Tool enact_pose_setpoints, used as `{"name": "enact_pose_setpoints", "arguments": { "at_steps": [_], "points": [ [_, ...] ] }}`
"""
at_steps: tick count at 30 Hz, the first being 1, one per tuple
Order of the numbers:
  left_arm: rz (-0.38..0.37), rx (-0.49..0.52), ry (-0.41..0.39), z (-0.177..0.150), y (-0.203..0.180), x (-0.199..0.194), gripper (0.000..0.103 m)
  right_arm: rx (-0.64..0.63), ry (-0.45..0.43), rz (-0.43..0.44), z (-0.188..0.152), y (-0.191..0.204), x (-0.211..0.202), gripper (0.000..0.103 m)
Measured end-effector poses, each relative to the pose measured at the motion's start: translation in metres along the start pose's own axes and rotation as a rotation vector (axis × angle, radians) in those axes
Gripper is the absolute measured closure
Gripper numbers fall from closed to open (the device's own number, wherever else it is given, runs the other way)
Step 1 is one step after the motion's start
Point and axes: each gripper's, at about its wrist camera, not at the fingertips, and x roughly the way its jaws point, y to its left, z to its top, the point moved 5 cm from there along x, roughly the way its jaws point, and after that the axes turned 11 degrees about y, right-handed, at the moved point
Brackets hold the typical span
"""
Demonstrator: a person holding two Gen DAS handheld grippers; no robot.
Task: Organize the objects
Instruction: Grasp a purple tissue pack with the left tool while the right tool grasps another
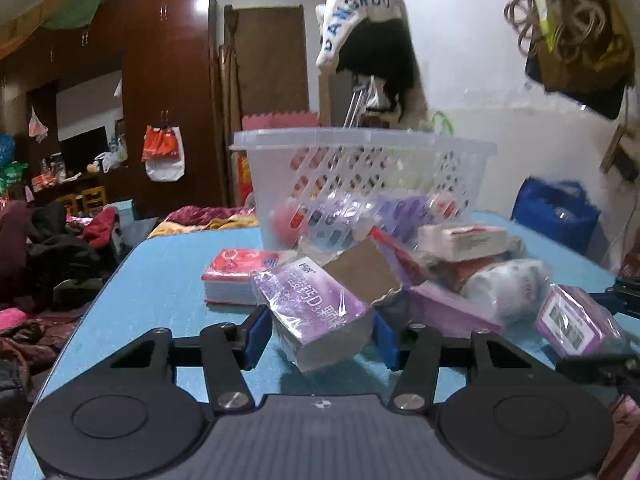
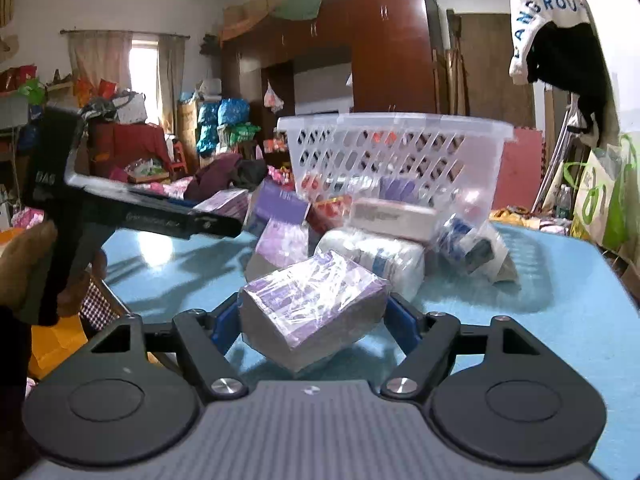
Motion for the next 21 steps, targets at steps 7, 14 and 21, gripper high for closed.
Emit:
{"name": "enact_pose_setpoints", "arguments": {
  "at_steps": [7,14,21],
  "points": [
    [-0.012,-0.001,-0.065,0.002,-0.002,-0.016,0.045,0.016,-0.038,-0.012,0.006,-0.011,-0.010,0.026],
    [-0.034,-0.001,-0.114,0.005,-0.006,-0.024,0.045,0.031,-0.063,-0.030,0.013,-0.024,-0.017,0.026],
    [-0.050,-0.039,-0.164,0.010,-0.002,-0.032,0.045,0.058,-0.112,-0.067,0.028,-0.040,-0.026,0.026]
  ]
}}
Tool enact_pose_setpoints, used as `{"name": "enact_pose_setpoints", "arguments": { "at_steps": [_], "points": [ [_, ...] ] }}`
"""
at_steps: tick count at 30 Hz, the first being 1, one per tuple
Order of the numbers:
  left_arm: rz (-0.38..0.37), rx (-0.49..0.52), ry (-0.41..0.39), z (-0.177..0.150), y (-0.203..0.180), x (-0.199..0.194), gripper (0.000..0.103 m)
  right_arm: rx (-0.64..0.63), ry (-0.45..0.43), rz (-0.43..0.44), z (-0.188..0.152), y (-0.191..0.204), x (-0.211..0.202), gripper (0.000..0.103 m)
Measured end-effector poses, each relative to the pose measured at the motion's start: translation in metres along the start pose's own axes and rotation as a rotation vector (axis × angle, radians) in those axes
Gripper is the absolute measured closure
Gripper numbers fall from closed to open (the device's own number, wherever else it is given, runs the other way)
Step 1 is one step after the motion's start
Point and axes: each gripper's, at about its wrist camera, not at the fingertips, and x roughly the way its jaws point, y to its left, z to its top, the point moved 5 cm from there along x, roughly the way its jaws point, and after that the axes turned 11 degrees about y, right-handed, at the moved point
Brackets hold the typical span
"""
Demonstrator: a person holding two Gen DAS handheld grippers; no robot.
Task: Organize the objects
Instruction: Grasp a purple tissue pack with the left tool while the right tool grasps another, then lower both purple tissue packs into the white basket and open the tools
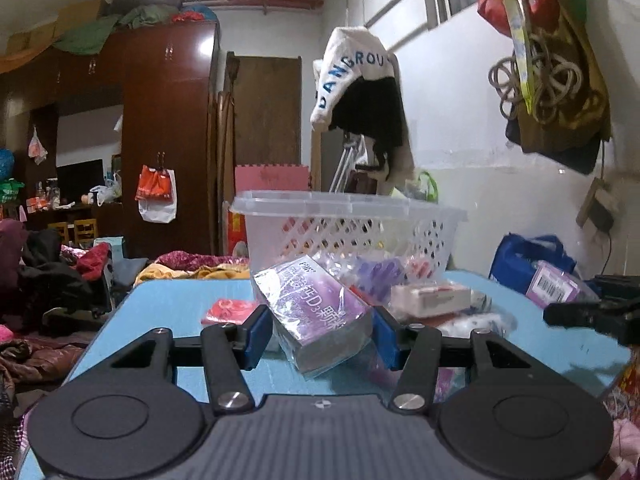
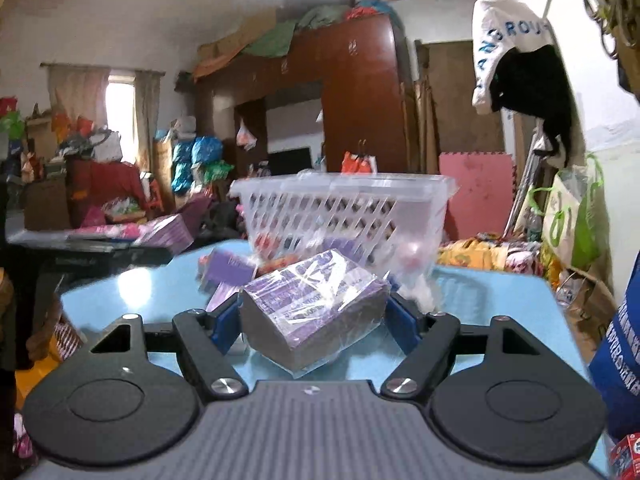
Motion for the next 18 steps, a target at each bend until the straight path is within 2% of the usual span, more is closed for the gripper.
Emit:
{"name": "enact_pose_setpoints", "arguments": {
  "at_steps": [5,8,13,18],
  "points": [
    [-0.027,-0.037,-0.020,0.011,0.006,-0.003,0.045,-0.003,-0.033,-0.001,0.019,-0.005,0.000,0.026],
    [-0.032,-0.050,-0.038,0.028,0.009,-0.003,0.045,-0.018,-0.047,-0.011,0.039,-0.005,0.005,0.026],
    [-0.055,-0.049,-0.058,0.085,0.006,0.013,0.045,-0.049,-0.077,-0.042,0.097,-0.004,0.032,0.026],
    [-0.018,-0.077,-0.035,0.135,0.002,0.052,0.045,-0.038,-0.038,-0.053,0.137,-0.015,0.069,0.026]
  ]
}}
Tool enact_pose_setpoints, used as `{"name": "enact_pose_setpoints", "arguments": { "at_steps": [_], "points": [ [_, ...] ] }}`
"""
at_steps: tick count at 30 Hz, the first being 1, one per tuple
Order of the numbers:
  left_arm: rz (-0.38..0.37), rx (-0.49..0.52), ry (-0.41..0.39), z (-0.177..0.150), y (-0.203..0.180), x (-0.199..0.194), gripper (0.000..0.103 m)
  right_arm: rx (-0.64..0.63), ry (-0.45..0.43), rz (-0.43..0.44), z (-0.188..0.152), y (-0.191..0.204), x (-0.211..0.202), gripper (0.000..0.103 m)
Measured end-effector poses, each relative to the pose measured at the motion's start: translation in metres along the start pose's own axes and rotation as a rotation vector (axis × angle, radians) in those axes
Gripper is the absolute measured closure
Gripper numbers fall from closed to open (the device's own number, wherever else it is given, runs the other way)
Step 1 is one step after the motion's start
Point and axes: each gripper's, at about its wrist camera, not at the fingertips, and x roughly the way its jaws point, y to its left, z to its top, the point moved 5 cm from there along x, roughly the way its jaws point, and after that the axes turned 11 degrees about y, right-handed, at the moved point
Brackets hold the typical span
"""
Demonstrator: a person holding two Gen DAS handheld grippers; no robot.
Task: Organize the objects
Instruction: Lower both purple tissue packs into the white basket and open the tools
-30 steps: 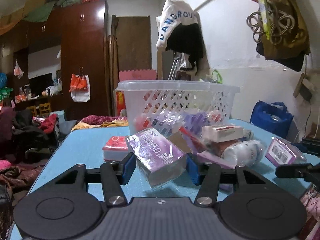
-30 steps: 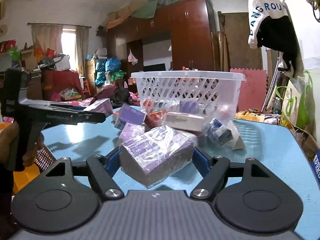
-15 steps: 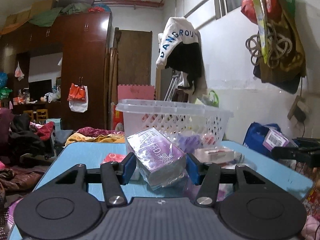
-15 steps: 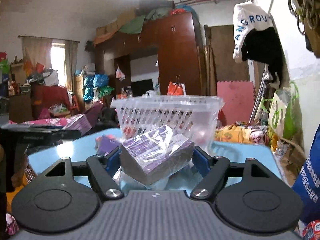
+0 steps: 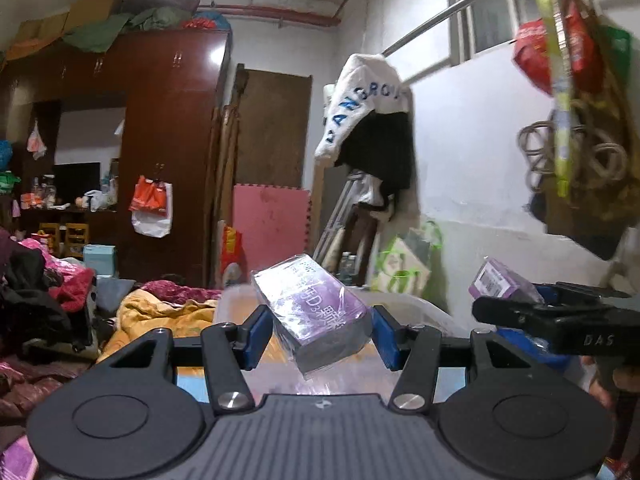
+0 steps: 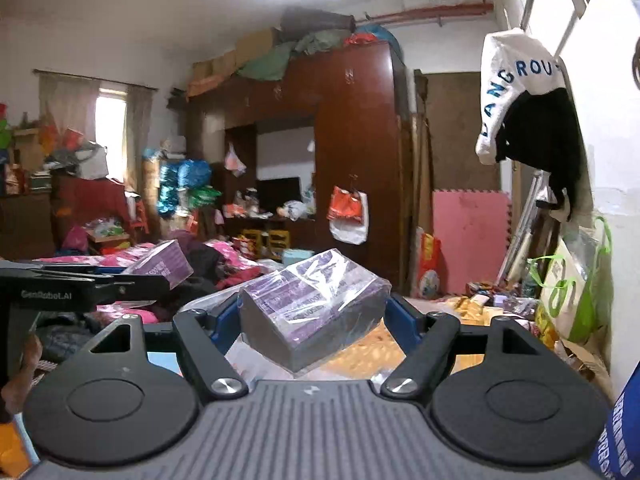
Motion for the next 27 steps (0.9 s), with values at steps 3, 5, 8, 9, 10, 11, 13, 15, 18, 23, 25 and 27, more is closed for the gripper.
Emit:
{"name": "enact_pose_setpoints", "arguments": {
  "at_steps": [3,5,8,9,10,11,13,15,18,23,25,27],
  "points": [
    [0.013,-0.016,0.047,0.018,-0.002,0.035,0.045,0.035,0.075,-0.026,0.008,-0.011,0.031,0.026],
    [0.006,-0.026,0.096,0.020,-0.002,0.055,0.045,0.069,0.118,-0.023,0.006,-0.018,0.047,0.026],
    [0.037,-0.027,0.151,0.016,0.000,0.077,0.045,0.082,0.163,-0.039,-0.002,-0.023,0.060,0.026],
    [0.048,-0.025,0.157,0.016,0.000,0.082,0.045,0.080,0.170,-0.038,-0.005,-0.022,0.061,0.026],
    [0.057,-0.028,0.160,0.015,0.002,0.085,0.045,0.080,0.181,-0.041,-0.007,-0.023,0.062,0.026],
    [0.059,-0.035,0.166,0.014,0.003,0.089,0.045,0.081,0.186,-0.044,-0.009,-0.023,0.062,0.026],
    [0.050,-0.045,0.188,0.012,0.004,0.094,0.045,0.072,0.182,-0.031,-0.010,-0.020,0.060,0.026],
    [0.066,-0.039,0.229,0.010,0.005,0.100,0.031,0.059,0.205,-0.018,-0.011,-0.016,0.060,0.023],
    [0.098,-0.055,0.252,0.007,0.008,0.102,0.019,0.040,0.184,-0.044,-0.007,-0.015,0.054,0.005],
    [0.064,-0.068,0.200,-0.002,0.010,0.067,0.014,0.061,0.138,0.027,-0.028,-0.010,0.013,0.001],
    [0.061,-0.032,0.162,-0.018,0.006,0.039,0.010,0.034,0.113,0.020,-0.046,-0.008,-0.009,0.000],
    [0.042,-0.024,0.144,-0.042,0.007,0.013,0.007,0.017,0.117,0.005,-0.069,-0.009,-0.026,0.000]
  ]
}}
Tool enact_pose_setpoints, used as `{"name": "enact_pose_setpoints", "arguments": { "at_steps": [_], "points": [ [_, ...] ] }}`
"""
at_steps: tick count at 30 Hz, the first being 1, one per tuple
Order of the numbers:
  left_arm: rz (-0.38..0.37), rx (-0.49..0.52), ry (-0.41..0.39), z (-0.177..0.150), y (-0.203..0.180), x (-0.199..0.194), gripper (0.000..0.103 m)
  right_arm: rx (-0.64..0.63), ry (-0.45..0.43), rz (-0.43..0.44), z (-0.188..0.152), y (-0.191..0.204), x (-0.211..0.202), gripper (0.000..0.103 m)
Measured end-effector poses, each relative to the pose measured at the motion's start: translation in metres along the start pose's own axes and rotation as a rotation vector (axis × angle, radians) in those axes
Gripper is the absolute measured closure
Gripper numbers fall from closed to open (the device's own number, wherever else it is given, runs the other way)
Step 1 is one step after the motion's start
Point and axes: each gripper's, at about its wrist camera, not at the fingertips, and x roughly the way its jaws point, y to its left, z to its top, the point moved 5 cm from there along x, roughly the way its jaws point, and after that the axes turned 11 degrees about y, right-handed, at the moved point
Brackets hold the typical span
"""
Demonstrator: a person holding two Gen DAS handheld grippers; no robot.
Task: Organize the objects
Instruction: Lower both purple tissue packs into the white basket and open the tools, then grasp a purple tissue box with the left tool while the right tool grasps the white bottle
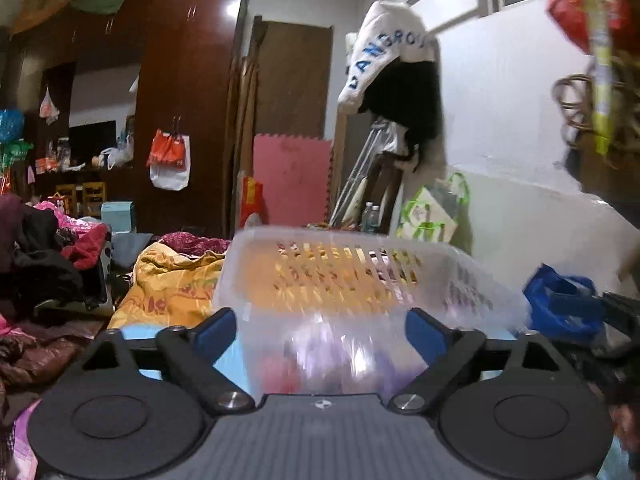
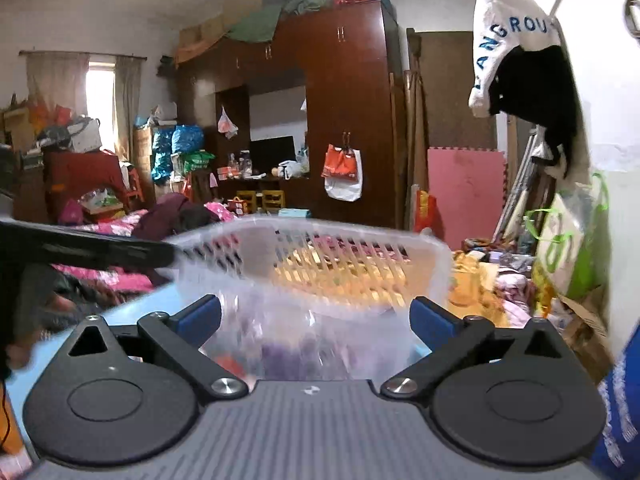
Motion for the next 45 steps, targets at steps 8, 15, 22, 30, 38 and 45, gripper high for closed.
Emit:
{"name": "enact_pose_setpoints", "arguments": {
  "at_steps": [8,15,22,30,38,45],
  "points": [
    [-0.100,0.001,0.102,-0.076,-0.003,-0.008,0.007,0.060,0.134,-0.022,-0.052,-0.026,0.010,0.010],
    [-0.116,-0.062,0.154,-0.084,0.012,0.009,0.007,0.181,0.130,0.022,-0.048,-0.050,0.016,0.035],
    [-0.131,-0.025,0.125,-0.101,0.000,-0.008,0.007,0.149,0.071,0.055,-0.059,-0.026,-0.011,0.035],
    [-0.173,0.133,0.126,-0.121,-0.060,-0.017,0.007,0.056,0.063,0.114,-0.063,0.025,-0.018,0.019],
    [-0.142,0.167,0.170,-0.131,-0.063,-0.004,0.007,-0.034,0.193,0.098,-0.060,0.053,0.029,0.025],
    [-0.104,0.181,0.200,-0.123,-0.080,0.009,0.007,-0.001,0.131,0.066,-0.072,0.031,0.001,0.025]
  ]
}}
